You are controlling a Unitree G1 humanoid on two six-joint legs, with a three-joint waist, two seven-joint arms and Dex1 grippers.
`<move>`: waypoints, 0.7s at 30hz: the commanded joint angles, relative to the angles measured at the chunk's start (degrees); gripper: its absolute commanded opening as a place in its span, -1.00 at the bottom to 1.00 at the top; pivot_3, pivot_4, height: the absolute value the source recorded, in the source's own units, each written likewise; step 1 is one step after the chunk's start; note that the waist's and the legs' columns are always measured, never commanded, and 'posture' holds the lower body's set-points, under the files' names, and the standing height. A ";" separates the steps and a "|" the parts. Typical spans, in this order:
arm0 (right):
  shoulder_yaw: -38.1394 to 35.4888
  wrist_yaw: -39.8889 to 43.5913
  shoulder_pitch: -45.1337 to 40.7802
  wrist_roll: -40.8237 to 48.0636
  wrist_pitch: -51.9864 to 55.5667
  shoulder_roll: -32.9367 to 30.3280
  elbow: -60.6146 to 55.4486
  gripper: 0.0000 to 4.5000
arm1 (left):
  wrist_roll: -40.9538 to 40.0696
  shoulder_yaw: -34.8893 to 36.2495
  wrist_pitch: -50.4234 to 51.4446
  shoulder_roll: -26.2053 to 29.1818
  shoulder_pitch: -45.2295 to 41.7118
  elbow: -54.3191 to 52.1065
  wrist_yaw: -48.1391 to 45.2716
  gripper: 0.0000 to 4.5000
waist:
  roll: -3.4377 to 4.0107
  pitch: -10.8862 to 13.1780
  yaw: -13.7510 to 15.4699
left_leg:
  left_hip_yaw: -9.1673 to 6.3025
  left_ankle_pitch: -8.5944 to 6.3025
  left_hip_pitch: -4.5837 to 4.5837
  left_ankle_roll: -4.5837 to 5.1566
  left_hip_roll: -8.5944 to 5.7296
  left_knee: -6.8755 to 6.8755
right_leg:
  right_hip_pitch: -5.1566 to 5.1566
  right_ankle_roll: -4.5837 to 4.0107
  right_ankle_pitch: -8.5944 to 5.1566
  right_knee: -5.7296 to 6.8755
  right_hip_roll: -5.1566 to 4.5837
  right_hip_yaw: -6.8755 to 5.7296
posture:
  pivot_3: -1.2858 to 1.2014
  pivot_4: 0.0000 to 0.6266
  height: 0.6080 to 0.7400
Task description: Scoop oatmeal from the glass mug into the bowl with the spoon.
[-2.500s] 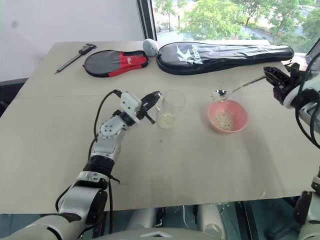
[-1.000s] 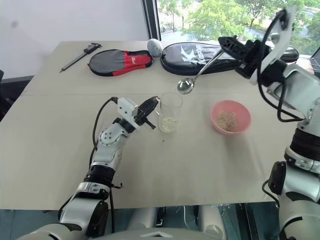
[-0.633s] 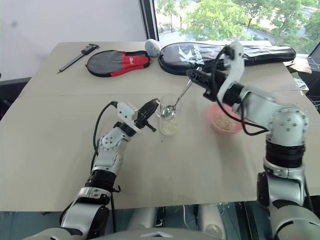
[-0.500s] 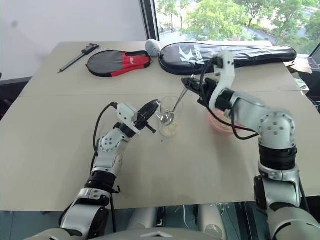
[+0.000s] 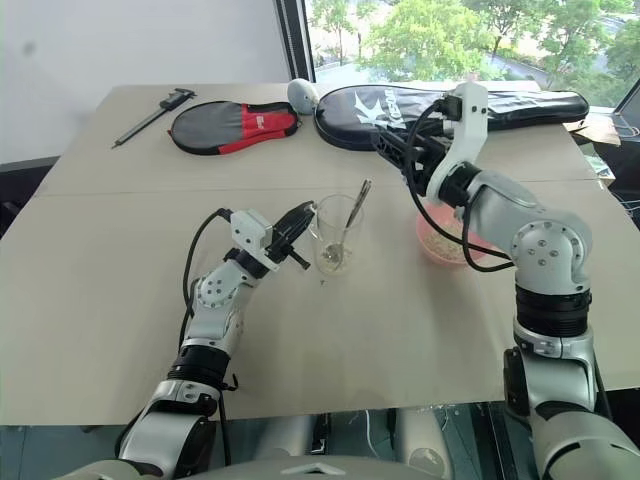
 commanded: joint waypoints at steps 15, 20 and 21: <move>-3.79 5.51 0.39 -1.88 0.04 -0.86 -1.26 0.11 | -1.08 0.48 2.10 2.92 5.71 -9.26 0.77 -0.35 | 0.00 0.00 -0.29 | -0.01 0.00 0.00 0.00 0.01 0.00 | 0.00 0.00 0.00 0.00 0.00 0.01 | 0.03 -0.52 1.00; -6.60 4.73 5.19 -6.46 -2.31 -2.90 -1.96 0.11 | -4.04 1.61 9.62 7.21 12.95 -20.67 -0.53 -0.35 | 0.01 0.00 -0.22 | -0.01 0.00 -0.01 0.00 0.01 -0.01 | 0.00 0.00 0.00 -0.02 -0.02 0.01 | 0.03 -0.52 1.00; -6.04 6.86 7.13 -9.41 -4.66 -4.20 -2.93 0.11 | -5.04 1.98 11.14 8.64 14.98 -23.43 -1.22 -0.35 | 0.00 0.00 -0.23 | 0.00 0.00 -0.01 0.00 0.01 -0.01 | -0.01 0.00 0.00 -0.01 -0.04 0.01 | 0.03 -0.52 1.00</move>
